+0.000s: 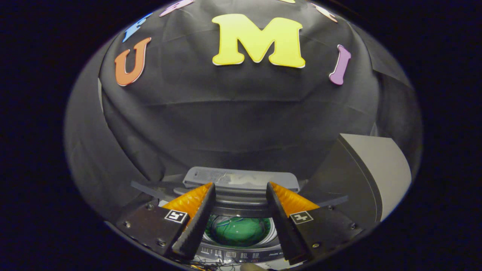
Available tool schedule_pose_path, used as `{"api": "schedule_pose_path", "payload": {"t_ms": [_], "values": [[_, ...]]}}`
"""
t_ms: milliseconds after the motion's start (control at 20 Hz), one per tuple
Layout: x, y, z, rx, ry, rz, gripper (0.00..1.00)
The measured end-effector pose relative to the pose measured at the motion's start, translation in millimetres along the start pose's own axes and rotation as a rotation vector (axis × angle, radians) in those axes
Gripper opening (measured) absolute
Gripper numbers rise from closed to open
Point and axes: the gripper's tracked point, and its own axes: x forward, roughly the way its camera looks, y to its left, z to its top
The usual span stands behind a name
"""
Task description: Put the clothes into the washing machine and then close the washing machine lid.
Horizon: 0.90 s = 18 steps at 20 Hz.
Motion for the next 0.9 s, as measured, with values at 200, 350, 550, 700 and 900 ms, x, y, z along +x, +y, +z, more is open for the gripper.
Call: {"api": "schedule_pose_path", "payload": {"t_ms": [200, 350, 550, 700, 900], "values": [[-6.6, -2.8, -32.6, -0.023, 0.046, 0.005, 0.85], [-13.6, -6.5, -41.3, -0.024, 0.056, 0.009, 0.85], [-24.8, -11.4, -41.9, -0.033, 0.045, 0.009, 0.85], [-41.3, -17.8, -42.8, -0.034, 0.029, 0.013, 0.85], [-77.4, -34.6, -41.1, -0.024, -0.025, 0.033, 0.85]]}}
